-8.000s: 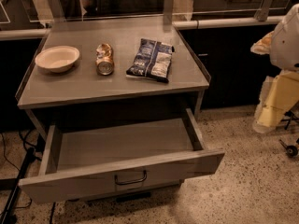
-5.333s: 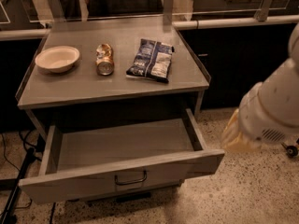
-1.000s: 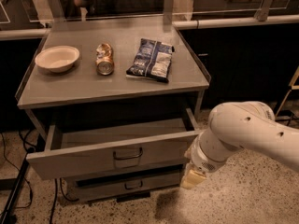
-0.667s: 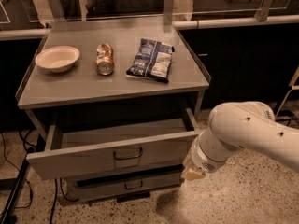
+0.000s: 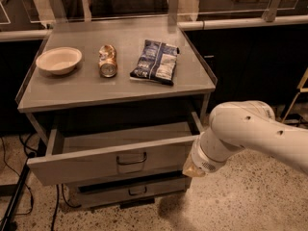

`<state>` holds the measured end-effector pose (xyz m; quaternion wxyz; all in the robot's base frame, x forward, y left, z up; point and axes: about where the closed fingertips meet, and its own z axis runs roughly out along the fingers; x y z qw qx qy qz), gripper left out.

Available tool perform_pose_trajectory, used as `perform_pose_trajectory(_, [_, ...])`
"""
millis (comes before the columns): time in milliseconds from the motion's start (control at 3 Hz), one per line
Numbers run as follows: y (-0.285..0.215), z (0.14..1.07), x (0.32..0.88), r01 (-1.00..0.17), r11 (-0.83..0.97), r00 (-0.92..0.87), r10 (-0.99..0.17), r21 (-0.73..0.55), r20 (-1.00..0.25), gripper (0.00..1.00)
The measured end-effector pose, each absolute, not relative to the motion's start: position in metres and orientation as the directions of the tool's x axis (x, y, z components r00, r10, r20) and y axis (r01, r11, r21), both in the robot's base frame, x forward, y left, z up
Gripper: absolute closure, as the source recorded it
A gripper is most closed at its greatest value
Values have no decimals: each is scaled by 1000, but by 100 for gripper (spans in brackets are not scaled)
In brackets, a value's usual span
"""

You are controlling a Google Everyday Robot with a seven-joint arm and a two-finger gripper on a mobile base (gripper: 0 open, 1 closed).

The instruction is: Close top drawer

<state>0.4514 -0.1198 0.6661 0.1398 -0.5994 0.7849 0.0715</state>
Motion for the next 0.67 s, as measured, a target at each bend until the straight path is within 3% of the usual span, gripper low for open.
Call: perform_pose_trajectory(667, [-96, 661, 481, -955, 282, -243, -919, -89, -310, 100])
